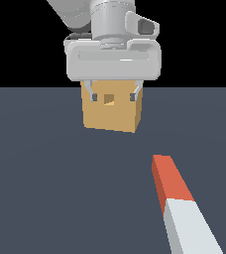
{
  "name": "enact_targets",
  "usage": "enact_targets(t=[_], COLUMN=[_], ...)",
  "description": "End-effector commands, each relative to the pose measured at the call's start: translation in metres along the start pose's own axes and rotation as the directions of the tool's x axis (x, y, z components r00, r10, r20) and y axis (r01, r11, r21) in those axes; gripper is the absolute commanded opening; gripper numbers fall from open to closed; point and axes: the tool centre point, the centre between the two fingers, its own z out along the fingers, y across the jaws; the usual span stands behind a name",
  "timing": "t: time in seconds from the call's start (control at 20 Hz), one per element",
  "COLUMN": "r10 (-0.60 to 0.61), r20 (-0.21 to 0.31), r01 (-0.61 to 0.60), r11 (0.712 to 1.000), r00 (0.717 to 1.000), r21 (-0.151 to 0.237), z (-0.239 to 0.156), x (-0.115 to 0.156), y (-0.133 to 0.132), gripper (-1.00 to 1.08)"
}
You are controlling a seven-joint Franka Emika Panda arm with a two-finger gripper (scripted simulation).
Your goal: Insert the peg into the horizontal hole in a box.
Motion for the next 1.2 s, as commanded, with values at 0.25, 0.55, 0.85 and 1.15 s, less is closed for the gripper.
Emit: enact_targets(t=[0.25,0.55,0.85,1.15], r10=[0.006,0.026,0.058,0.095], r20=[0.001,0.003,0.006,0.009], r01=[-0.006,-0.026,-0.058,-0.095], r11=[1.0,1.0,0.998,0.995], r00=[1.0,1.0,0.998,0.995], r21=[0.0,0.002,0.003,0.005], z=[0.004,0.019,0.041,0.066], x=[-0.008,-0.038,-0.085,-0.14], y=[0.004,0.017,0.037,0.058], gripper=[1.0,1.0,1.0,1.0])
